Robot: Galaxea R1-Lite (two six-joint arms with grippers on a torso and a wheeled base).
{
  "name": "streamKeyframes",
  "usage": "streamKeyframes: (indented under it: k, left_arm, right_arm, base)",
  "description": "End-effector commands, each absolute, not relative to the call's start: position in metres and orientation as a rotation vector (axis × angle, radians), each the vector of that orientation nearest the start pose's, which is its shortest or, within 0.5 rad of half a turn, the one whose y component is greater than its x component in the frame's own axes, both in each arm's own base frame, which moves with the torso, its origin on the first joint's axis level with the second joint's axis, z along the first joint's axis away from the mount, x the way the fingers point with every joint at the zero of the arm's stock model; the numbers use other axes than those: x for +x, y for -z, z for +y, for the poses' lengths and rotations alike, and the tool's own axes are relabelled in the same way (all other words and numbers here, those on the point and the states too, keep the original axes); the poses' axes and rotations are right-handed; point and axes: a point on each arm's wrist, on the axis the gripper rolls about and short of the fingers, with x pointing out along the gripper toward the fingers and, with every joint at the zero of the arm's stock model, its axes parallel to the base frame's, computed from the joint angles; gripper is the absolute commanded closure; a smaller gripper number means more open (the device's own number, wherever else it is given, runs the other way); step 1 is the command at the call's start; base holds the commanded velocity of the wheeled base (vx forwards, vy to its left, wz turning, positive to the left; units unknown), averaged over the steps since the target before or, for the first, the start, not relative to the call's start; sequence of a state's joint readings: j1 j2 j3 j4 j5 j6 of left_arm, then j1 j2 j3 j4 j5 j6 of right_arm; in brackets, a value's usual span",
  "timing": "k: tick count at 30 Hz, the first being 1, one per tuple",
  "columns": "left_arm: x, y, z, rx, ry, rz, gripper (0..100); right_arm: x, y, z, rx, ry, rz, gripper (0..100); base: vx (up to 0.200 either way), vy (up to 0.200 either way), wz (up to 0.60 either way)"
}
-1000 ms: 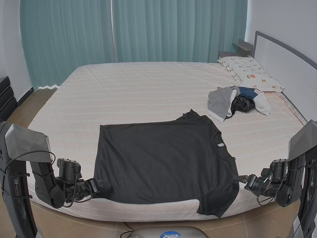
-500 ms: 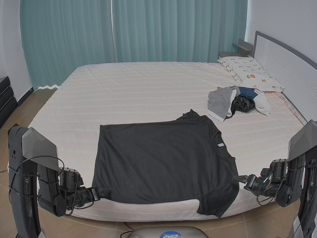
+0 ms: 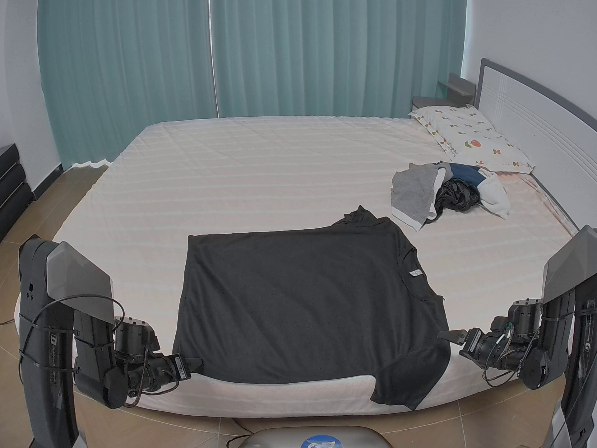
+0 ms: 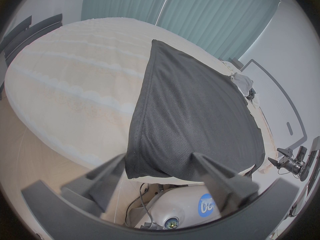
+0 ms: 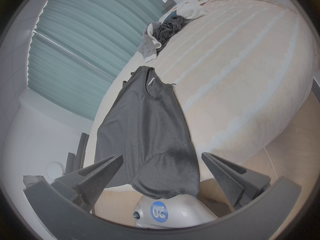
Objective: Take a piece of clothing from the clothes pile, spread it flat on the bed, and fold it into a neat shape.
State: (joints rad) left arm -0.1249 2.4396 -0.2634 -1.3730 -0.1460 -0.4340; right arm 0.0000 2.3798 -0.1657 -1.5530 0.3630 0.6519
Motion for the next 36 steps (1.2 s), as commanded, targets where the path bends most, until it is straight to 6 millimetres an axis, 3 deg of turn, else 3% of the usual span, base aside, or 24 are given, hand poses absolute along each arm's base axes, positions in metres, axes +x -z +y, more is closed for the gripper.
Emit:
streamKeyframes:
  k: [1, 18, 36]
  left_arm:
    - [0.253, 0.066, -0.033, -0.425, 0.063, 0.866, 100]
    - [0.234, 0.060, -0.027, -0.456, 0.027, 0.880, 100]
    - [0.241, 0.059, -0.027, -0.590, -0.033, 0.856, 100]
  right_arm:
    - [0.253, 0.040, 0.008, 0.741, -0.125, 0.742, 0]
    - [0.253, 0.045, 0.010, 0.724, -0.132, 0.757, 0]
    - [0.286, 0.060, 0.017, 0.657, -0.166, 0.748, 0]
  base:
    - [0.000, 0.000, 0.00]
    - [0.000, 0.000, 0.00]
    - [0.000, 0.000, 0.00]
